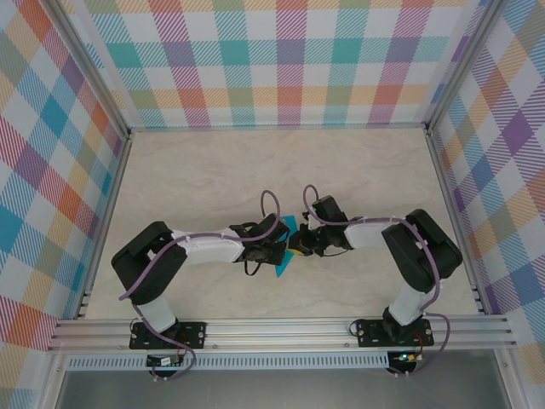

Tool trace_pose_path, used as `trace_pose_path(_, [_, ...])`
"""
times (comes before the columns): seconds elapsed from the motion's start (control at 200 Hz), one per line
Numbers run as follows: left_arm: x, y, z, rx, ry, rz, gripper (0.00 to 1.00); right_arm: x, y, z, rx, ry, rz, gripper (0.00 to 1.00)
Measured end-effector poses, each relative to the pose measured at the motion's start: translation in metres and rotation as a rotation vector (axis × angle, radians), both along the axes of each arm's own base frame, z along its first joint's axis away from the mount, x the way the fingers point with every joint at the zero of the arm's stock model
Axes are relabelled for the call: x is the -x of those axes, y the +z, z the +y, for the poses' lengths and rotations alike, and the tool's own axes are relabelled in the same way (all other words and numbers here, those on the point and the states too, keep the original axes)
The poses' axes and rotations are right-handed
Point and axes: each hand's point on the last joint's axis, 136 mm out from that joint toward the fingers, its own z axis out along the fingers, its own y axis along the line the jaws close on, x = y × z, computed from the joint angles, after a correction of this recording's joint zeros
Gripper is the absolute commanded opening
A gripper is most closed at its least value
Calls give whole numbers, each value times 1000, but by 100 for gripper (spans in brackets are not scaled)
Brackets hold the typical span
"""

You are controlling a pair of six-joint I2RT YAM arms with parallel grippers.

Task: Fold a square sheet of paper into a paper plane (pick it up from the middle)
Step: Third fold the triangle at the center of the table.

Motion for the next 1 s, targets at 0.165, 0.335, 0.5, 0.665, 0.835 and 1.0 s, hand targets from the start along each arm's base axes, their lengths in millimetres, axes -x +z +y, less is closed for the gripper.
trace_pose_path(0.165, [0,0,1,0,7,2,15,-2,-8,1,15,-1,16,5])
trace_pose_path(0.335, [2,8,12,-26,57,3,38,-2,-8,1,18,-3,16,5])
trace_pose_path(0.5, [2,34,26,-6,148,-21,38,-1,-8,2,23,0,18,6])
trace_pose_path(0.665, [11,58,19,152,208,2,28,-2,-8,2,31,0,17,6])
trace_pose_path(0.835, [20,57,-3,306,220,86,26,-2,-9,2,35,-3,19,7])
trace_pose_path(1.0, [23,44,-27,382,208,164,22,-2,-8,2,37,-5,23,7])
